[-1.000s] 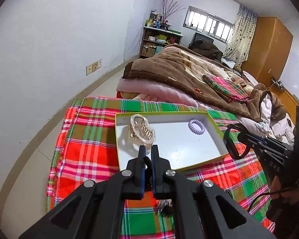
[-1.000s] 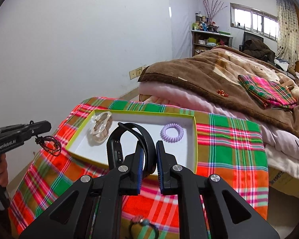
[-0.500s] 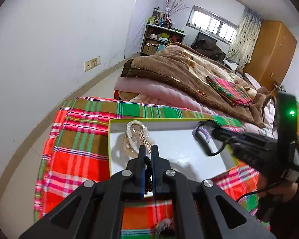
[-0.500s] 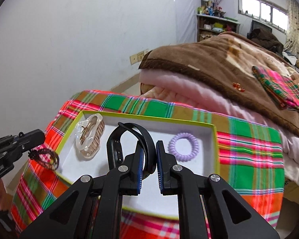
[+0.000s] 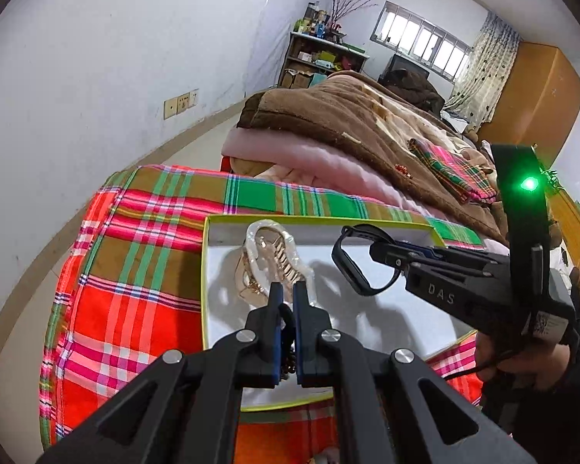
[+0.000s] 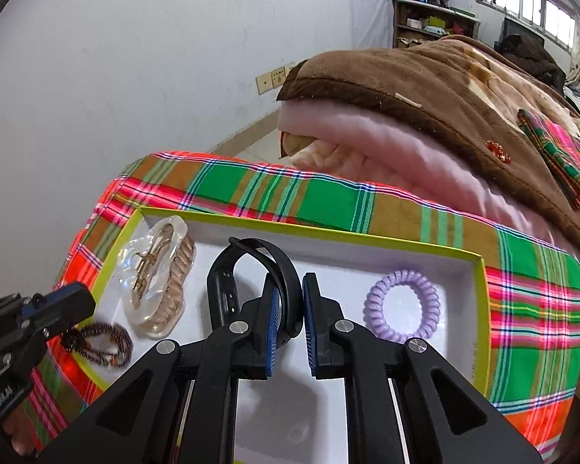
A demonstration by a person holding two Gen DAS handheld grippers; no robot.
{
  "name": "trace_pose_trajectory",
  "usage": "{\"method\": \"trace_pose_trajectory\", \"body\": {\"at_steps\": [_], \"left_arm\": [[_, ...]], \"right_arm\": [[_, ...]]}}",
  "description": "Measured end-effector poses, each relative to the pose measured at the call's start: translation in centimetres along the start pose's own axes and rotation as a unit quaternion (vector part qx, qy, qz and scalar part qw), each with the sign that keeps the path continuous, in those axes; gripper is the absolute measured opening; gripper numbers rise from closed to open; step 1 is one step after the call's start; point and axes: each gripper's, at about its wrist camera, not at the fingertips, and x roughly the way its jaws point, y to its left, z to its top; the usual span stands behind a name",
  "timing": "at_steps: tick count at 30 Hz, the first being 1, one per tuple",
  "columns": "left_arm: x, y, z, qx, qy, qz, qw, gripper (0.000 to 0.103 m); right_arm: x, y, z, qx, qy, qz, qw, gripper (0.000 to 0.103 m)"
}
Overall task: Organize jewelry
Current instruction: 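Open the left tool to drop the bracelet while the right tool releases the black band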
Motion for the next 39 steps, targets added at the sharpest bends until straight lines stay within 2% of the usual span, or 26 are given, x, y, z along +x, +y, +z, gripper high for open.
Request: {"method": "trace_pose_trajectory", "body": {"at_steps": [9,17,20,39], "left_arm": [[0.4,0.6,-0.8,0.001,0.011,0.008,0.9999,0.005],[1.2,1.1,-1.4,0.002,0.024,0.017,0.9996,0.005],[1.2,1.2,-1.7,0.008,0.024,0.03,0.9992,0.005],[2.1,2.4,-1.7,-0.002,0.043,0.042,0.9982,0.006]], "right_arm": [[2.3,-0.3,0.5,0.016,0.028,0.009,0.999,0.012],[2.8,-0.4,0.6,0.019,0.029,0.009,0.999,0.013],[2.9,-0.5,0.5,0.022,0.028,0.006,0.999,0.013],[3.4,-0.1,0.4,0.005,0.027,-0.01,1.0,0.014]]}}
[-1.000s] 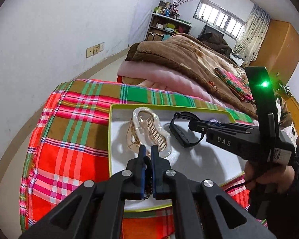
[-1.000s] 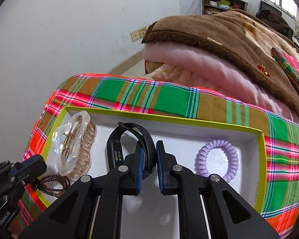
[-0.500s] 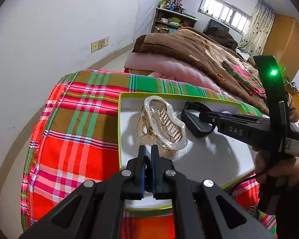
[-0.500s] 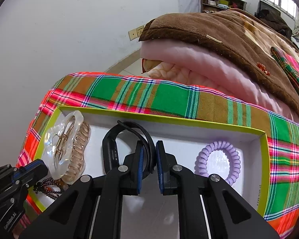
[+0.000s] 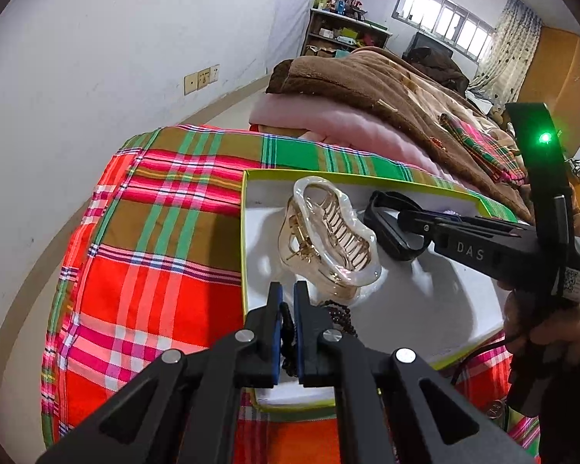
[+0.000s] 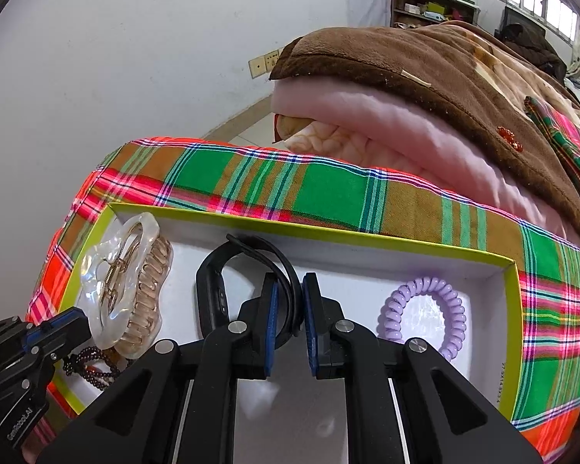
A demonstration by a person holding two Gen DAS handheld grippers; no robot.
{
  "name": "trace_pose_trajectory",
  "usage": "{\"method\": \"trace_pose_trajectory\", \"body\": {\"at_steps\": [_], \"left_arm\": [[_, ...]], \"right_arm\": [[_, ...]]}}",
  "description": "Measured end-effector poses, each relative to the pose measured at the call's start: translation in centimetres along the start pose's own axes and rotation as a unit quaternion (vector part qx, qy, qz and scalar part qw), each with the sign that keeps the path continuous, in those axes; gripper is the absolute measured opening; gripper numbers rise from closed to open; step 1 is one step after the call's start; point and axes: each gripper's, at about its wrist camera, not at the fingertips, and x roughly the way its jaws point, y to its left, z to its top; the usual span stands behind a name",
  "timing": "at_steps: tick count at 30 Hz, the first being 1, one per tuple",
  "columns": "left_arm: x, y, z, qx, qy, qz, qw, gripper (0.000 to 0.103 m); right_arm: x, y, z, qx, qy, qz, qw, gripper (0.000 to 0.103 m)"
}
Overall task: Organize jewelry
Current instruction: 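Open the left tool to drop the bracelet while the right tool releases the black band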
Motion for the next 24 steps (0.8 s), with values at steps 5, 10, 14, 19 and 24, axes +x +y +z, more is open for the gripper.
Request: {"method": "trace_pose_trajectory", "body": {"at_steps": [5,10,14,19,24], "left_arm": [[0.1,0.0,0.0,0.0,0.001,-0.003,1.0,0.01],[0.2,0.0,0.1,-0.002,0.002,-0.005,1.0,0.011],[0.3,-0.2,0.1,0.0,0.004,-0.011,0.9999,0.016],[0.2,-0.6,0.0,0.002,0.004,-0.017,0.9998,0.025],[-0.5,-0.9,-0.1,0.004,-0.004,-0.018,0.9998,0.045]], "right_arm": [[0.0,0.1,0.1,-0.001,-0.002,-0.004,1.0,0.02],[-0.1,0.1,0.1,-0.002,-0.004,-0.011,1.0,0.023],[-0.3,0.0,0.1,0.001,-0.008,-0.014,1.0,0.025],[-0.8,0.1,0.1,0.002,-0.014,-0.014,1.0,0.032],[-1.7,0.1,0.0,0.004,-0.022,-0.014,1.0,0.033]]}}
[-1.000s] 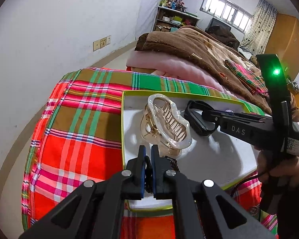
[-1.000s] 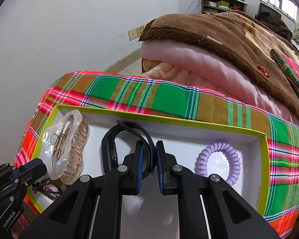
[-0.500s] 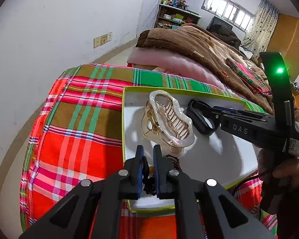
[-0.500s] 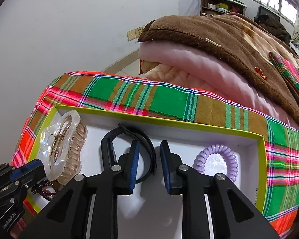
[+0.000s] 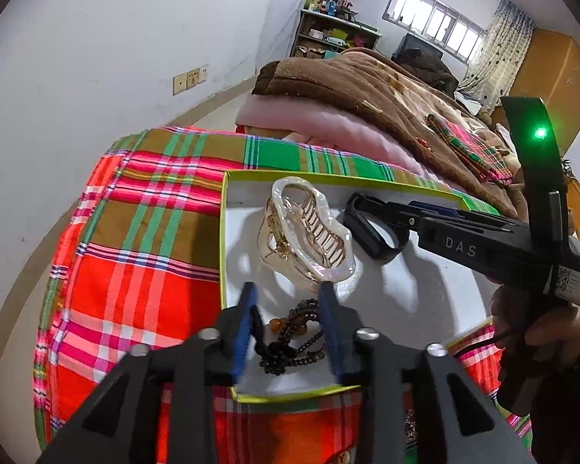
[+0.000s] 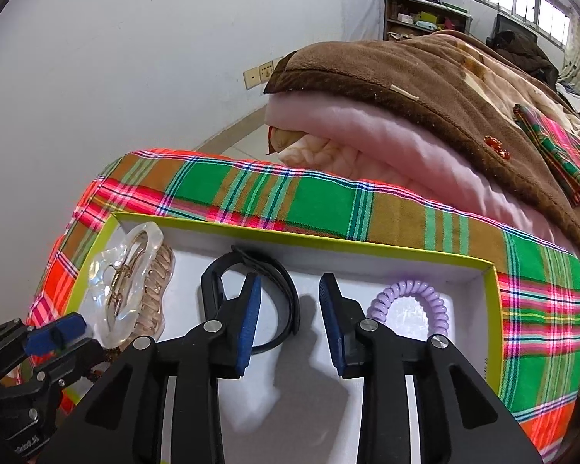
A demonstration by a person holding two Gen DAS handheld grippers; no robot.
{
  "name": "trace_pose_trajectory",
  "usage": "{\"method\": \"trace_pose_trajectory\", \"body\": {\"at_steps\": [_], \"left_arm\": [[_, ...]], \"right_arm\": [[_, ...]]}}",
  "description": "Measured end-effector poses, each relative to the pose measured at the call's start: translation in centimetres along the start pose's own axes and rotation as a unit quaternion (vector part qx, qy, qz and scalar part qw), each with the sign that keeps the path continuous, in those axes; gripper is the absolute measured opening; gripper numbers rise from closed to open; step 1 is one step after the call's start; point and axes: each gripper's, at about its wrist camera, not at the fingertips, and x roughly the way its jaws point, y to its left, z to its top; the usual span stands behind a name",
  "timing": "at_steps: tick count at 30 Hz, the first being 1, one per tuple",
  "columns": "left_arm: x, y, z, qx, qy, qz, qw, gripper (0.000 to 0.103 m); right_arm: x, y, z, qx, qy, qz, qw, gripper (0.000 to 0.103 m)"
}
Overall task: Organize jewelry
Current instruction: 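Open the left tool to drop the bracelet while the right tool releases the black band, then move both tools back from the box to the jewelry on the plaid cloth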
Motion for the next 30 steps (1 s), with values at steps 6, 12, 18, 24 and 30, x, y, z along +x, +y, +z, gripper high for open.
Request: {"method": "trace_pose_trajectory", "body": {"at_steps": [6,12,18,24,30], "left_arm": [[-1.2,-0.3,-0.3,0.001,-0.007,0.0,1.0,0.048],[-3.2,-1.2,-0.7,0.009,-0.023,0.001,0.9997,0.048],[-5.2,-1.9,-1.3,0.019,-0.038,0.001,0.9991,0.051],[-6.8,-2.4,-2.3,0.027,-0.047,0.002,0.9985,0.051],[-8.4,-3.1,-3.7,0.031,-0.06,-0.004,0.9977,0.057]], "right_arm": [[-2.0,0.2,-0.5,0.005,-0.019,0.003,1.0,0.036],[-4.6,0.8,-1.4,0.006,-0.041,0.007,0.999,0.037],[-8.0,1.2,-2.6,0.006,-0.069,0.007,0.998,0.037],[-10.8,1.4,-4.2,0.01,-0.089,0.009,0.996,0.037],[-13.1,1.4,-6.6,0.013,-0.107,0.007,0.994,0.037]]}}
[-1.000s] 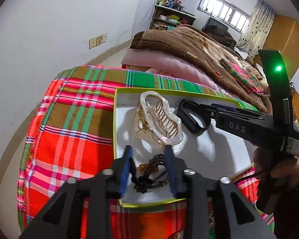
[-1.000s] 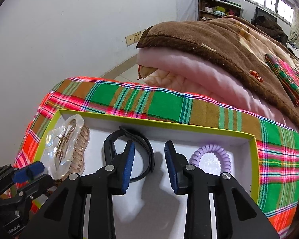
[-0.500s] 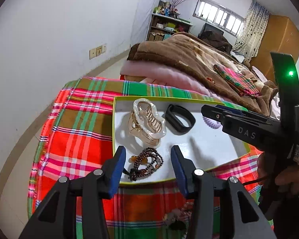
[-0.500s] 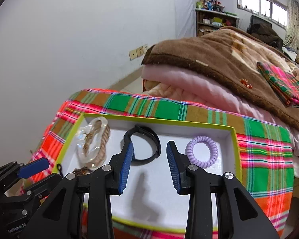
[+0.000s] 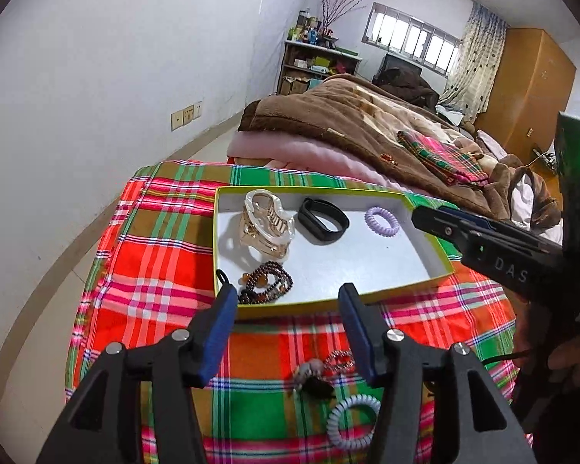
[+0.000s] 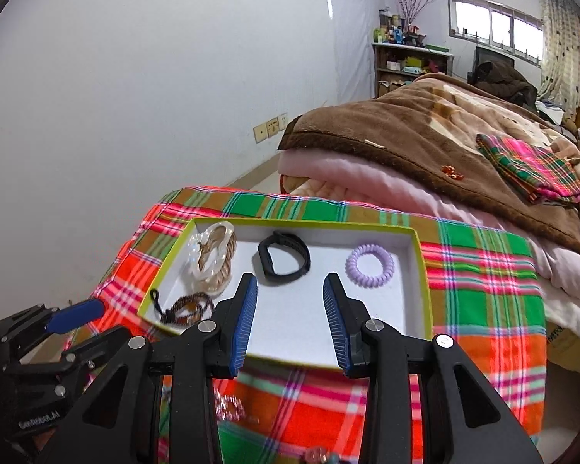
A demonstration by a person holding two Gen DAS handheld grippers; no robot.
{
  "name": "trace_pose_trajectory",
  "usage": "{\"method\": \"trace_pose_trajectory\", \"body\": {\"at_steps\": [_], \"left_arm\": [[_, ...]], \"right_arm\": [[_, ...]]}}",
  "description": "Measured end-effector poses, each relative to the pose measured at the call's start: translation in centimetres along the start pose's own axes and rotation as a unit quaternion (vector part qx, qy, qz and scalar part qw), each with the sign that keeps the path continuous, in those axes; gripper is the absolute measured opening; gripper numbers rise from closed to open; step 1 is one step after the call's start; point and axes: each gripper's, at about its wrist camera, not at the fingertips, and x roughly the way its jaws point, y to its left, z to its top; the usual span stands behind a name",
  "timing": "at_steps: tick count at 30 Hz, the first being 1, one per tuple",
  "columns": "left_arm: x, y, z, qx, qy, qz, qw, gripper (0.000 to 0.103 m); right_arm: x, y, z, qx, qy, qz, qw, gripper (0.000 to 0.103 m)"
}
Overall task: Organize jewelry
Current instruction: 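Move both tools back from the box to the jewelry on the plaid cloth, then grasp the black hair tie with teal bead with the right tool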
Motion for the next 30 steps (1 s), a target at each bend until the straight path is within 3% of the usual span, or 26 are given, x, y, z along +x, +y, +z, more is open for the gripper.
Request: {"method": "trace_pose_trajectory", "body": {"at_steps": [10,18,30], "left_arm": [[-0.3,0.2,-3.1,-0.006,0.016,-0.035,0.9992,0.061],[-0.4,0.9,-5.5,-0.023,0.031,-0.056,0.9977,0.062],[-0.4,1.4,-7.7,-0.033,0.054,-0.057,0.9964,0.062]], "right_arm": [[-3.2,-2.2,-5.2,-0.007,-0.007,-0.03,1.0,0.037],[-3.5,-4.4,-8.5,-0.011,0.019,-0.028,0.999,0.037],[-1.7,-4.8,-12.0,-0.06,0.06,0.011,0.996,0.037]]}}
